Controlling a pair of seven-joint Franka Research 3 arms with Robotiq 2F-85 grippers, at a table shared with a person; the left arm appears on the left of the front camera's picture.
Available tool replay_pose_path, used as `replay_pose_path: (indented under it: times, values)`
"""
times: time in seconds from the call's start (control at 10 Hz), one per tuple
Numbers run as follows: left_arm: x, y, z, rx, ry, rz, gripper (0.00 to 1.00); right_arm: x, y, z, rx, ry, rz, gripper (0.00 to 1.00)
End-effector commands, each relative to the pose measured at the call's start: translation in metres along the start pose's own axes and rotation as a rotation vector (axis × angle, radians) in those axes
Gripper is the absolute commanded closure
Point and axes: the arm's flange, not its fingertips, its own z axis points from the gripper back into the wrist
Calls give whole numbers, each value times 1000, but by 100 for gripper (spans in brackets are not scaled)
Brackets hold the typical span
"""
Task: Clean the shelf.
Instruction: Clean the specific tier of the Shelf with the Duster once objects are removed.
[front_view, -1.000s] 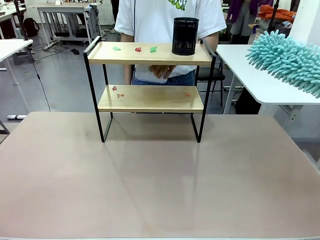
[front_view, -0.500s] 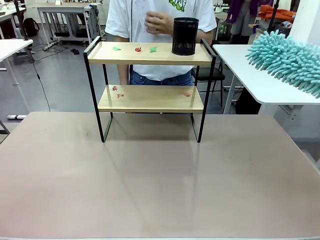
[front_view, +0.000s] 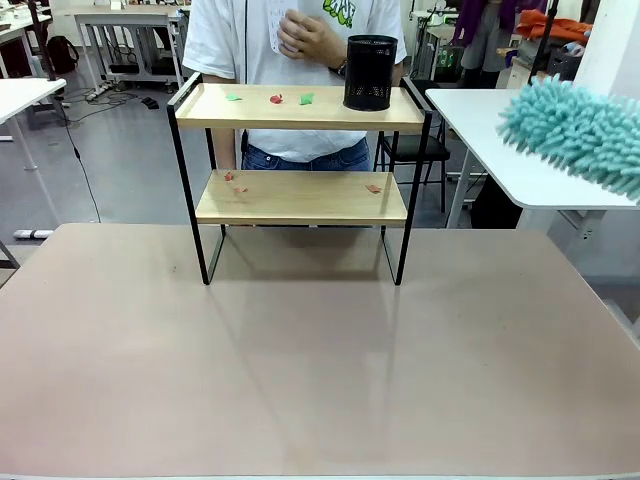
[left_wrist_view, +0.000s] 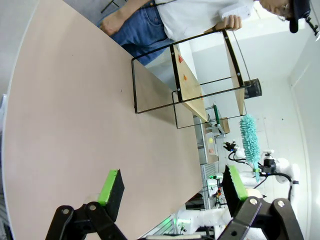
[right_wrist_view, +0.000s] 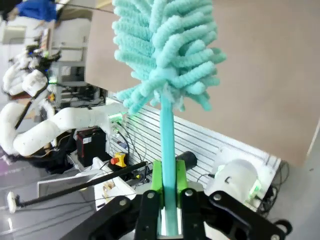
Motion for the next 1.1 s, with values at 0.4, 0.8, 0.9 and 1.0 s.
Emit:
replay_pose_path:
  times: [0.4, 0.8, 0.9, 1.0]
  values:
    - [0, 0, -1, -20, -11, -28, 0, -26, 102, -117, -279, 228, 188, 88]
    - [0, 0, -1, -20, -11, -28, 0, 21, 143, -199, -302, 142, 312, 88]
    - [0, 0, -1, -20, -11, -28, 0, 31, 150, -210, -304, 93, 261, 88]
    - [0, 0, -1, -20, -11, -28, 0, 33, 154, -212, -353, 125, 237, 88]
